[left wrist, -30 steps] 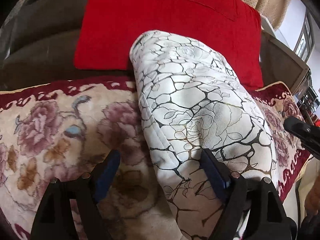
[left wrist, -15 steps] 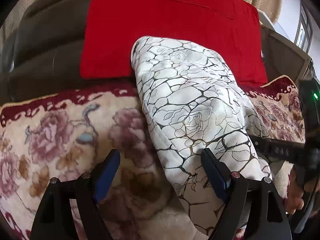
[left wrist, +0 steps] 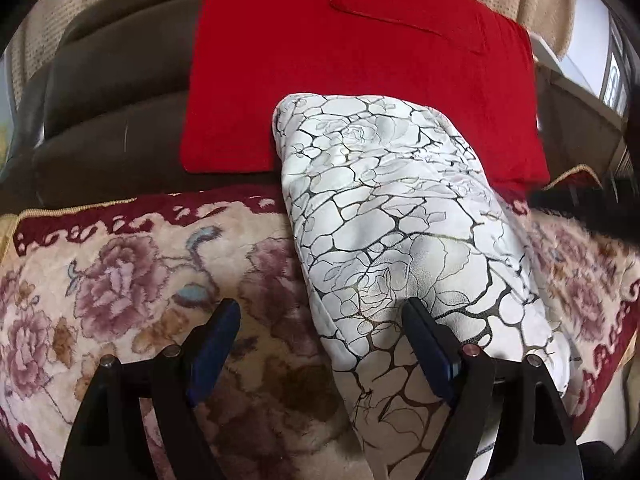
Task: Fold large clothes
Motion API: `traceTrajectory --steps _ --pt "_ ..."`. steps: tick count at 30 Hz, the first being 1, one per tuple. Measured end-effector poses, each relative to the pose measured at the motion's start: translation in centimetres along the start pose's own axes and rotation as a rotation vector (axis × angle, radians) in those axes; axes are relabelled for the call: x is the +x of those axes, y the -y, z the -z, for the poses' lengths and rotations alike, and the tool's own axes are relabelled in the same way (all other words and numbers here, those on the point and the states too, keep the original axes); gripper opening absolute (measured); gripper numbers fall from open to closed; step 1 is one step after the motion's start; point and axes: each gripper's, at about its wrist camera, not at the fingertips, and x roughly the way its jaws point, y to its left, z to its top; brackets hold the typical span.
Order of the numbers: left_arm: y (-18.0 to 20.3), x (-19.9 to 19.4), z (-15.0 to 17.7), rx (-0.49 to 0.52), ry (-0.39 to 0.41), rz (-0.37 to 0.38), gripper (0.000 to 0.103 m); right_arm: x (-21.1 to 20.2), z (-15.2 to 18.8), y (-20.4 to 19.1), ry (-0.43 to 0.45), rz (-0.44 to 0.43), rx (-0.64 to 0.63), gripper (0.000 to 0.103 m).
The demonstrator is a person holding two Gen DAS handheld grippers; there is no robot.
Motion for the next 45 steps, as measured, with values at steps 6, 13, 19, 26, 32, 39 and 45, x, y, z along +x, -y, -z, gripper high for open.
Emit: traceTrajectory --steps 6,13,19,26,32,39,45 --pt "0.0 0.9 0.0 0.019 -0.018 0.001 0.084 4.6 -6.9 -0.7 -0.015 0.000 0.010 0.008" --pt "-0.5 3.3 -0.4 0.003 -0.082 0.007 0.092 12.0 -6.5 7.2 -0.155 0.031 0.237 0.000" --pt "-2.1 1.5 -0.3 -0.063 -0.058 0.004 0.091 4.5 -4.7 6.0 -0.061 -0.028 0.174 0.009" --pt "-2.6 -2.9 0.1 -0.121 0.043 -0.020 0.091 -3.8 0.3 0.6 -0.022 -0.121 -0.017 0.009" --pt "1.9 -1.2 1.3 0.067 0.006 -0.074 0.091 -1.5 5.0 -1.1 -0.087 -0.048 -0.076 0.006" --pt "2.6 0.7 1.0 0.069 -0.038 -0.057 0.092 2.4 6.9 4.2 -0.118 -0.071 0.085 0.000" --pt "2.9 0.8 1.0 0.098 -0.023 -0.063 0.092 0.0 3.8 2.8 -0.040 -0.106 0.057 0.008"
